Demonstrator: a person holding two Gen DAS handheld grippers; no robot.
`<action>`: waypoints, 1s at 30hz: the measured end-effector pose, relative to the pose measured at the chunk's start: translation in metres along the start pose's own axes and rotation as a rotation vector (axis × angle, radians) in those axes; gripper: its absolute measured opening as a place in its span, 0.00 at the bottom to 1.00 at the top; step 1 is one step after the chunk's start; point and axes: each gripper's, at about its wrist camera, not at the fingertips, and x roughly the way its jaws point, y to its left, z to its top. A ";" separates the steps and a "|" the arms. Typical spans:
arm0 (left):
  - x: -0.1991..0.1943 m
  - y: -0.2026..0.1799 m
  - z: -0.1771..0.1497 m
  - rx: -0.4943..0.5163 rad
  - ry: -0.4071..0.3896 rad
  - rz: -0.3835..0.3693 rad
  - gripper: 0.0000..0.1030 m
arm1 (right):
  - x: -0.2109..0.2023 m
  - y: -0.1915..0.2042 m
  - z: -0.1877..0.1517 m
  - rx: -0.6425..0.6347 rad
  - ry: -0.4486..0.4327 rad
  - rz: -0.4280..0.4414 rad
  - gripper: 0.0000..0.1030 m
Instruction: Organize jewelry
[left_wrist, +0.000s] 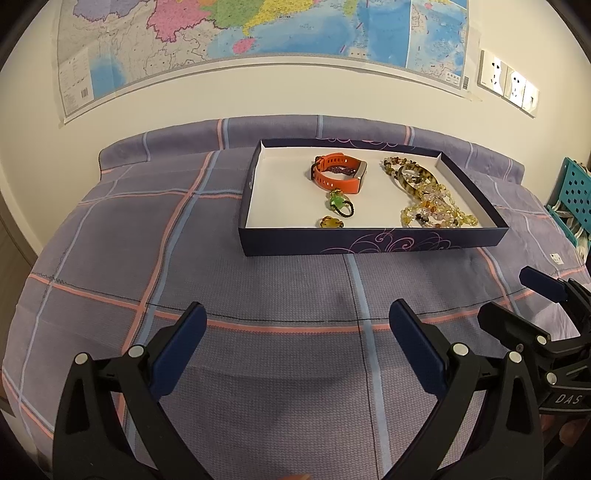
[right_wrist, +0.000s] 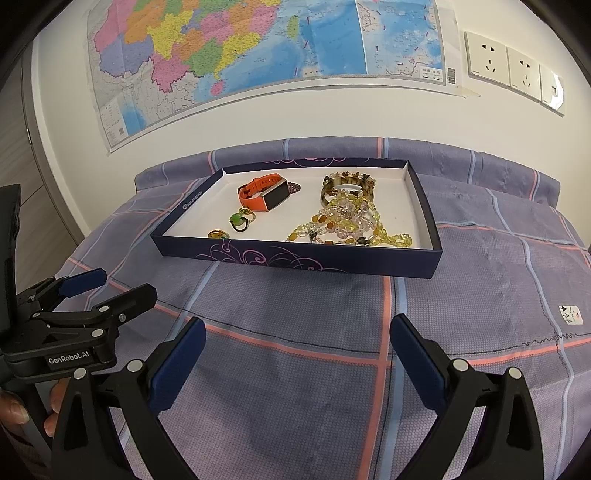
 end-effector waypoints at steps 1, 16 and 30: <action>0.000 0.000 0.000 -0.001 0.000 -0.001 0.95 | -0.001 0.000 0.000 0.000 -0.001 0.001 0.94; -0.002 -0.002 0.000 0.005 -0.002 -0.001 0.95 | -0.002 0.001 -0.001 0.003 -0.002 0.000 0.94; -0.003 -0.003 -0.002 0.004 0.000 -0.002 0.95 | -0.002 0.000 -0.001 0.002 -0.002 0.005 0.94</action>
